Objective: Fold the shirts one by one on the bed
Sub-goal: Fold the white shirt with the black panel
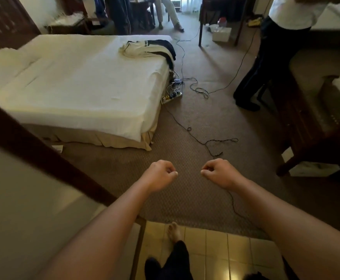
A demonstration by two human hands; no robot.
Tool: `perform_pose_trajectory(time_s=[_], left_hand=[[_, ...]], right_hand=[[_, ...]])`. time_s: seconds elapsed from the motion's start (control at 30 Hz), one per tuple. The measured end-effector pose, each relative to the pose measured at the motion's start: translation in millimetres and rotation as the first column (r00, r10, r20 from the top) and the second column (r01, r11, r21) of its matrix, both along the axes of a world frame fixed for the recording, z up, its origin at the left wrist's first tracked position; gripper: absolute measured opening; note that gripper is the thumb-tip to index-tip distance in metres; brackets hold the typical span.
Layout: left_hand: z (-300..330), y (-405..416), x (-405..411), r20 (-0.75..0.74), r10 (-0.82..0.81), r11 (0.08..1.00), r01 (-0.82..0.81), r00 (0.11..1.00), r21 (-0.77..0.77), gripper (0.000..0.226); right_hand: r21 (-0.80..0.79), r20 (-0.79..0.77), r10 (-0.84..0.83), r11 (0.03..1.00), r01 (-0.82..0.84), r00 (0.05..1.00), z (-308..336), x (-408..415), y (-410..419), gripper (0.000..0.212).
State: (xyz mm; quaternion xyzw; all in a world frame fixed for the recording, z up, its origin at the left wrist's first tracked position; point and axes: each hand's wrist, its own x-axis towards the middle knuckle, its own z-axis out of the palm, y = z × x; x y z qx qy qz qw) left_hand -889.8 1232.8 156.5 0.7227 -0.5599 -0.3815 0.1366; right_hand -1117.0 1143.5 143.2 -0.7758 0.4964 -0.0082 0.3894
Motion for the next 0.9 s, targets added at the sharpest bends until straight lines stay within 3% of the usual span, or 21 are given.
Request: perform_pose_trajectory(time_s=[0.17, 0.63, 0.9], left_hand=[[9, -108, 54, 0.047, 0.004, 0.999, -0.006, 0.999, 0.045, 0.024], [7, -387, 162, 0.076, 0.039, 0.999, -0.037, 0.996, -0.032, 0.019], [11, -554, 226, 0.119, 0.113, 0.994, -0.113, 0.986, -0.005, 0.023]], right_hand=[[-0.019, -0.024, 0.033, 0.999, -0.033, 0.999, 11, 62, -105, 0.021], [-0.01, -0.017, 0.06, 0.998, -0.061, 0.998, 7, 182, -385, 0.01], [-0.012, -0.068, 0.18, 0.983, -0.182, 0.981, 10, 257, -575, 0.013]])
